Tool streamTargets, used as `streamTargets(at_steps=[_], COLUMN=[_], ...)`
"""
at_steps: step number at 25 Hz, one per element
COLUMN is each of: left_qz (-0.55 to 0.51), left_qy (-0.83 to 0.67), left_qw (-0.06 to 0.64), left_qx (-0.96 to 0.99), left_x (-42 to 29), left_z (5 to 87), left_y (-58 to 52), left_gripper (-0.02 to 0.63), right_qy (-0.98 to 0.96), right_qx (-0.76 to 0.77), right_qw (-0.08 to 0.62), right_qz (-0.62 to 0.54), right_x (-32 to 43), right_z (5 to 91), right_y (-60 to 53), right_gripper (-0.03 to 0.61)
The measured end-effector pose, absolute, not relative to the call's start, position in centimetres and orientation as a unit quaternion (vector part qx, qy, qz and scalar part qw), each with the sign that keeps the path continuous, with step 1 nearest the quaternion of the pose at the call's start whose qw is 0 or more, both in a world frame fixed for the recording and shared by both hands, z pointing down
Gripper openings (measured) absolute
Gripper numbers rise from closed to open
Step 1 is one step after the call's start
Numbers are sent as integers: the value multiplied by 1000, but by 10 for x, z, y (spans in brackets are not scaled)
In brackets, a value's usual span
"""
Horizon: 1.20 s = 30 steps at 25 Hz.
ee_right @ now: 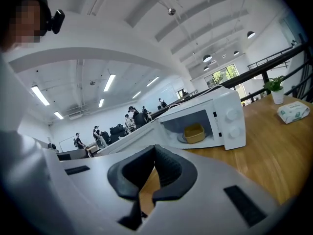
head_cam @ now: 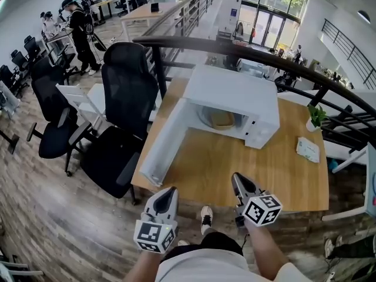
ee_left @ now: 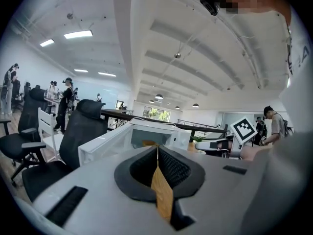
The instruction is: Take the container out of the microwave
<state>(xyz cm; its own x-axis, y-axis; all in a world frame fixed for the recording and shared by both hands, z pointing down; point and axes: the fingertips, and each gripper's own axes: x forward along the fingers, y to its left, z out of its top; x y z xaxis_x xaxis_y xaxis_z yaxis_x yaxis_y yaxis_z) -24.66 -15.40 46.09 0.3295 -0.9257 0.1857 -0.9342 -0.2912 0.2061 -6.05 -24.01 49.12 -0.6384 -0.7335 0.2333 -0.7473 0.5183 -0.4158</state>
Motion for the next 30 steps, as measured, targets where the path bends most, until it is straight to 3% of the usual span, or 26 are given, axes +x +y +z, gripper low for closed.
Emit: streamTargets(at_steps=[12,15,18,22,26,30], left_qz=[23,29,36,54,61,71], left_qy=[-575,-575,-575,-576,-576,-574], left_qw=[166,167,173,185,196,198], left_qx=[801,800,799,794,791,791], left_x=[-220,-212,-206,-206,-208,-209], left_z=[482,489,496,511,522,528], left_y=[-289,-319,-338,-347,-354,-356], left_gripper=[35,35,35,35,35,35], right_qy=[-842,-817,-779,-704,-641,-602], right_qx=[412,380,374,373,377,386], right_qw=[-26,-57,-111,-218,-288,-313], right_qz=[347,429,491,563,603,625], right_x=[-42,-49,-50,-49,-53,-60], right_z=[526,553,574,604,630,648], right_y=[-366,-393,-424,-461,-494,-517], right_gripper=[23,135,173,268,279,279])
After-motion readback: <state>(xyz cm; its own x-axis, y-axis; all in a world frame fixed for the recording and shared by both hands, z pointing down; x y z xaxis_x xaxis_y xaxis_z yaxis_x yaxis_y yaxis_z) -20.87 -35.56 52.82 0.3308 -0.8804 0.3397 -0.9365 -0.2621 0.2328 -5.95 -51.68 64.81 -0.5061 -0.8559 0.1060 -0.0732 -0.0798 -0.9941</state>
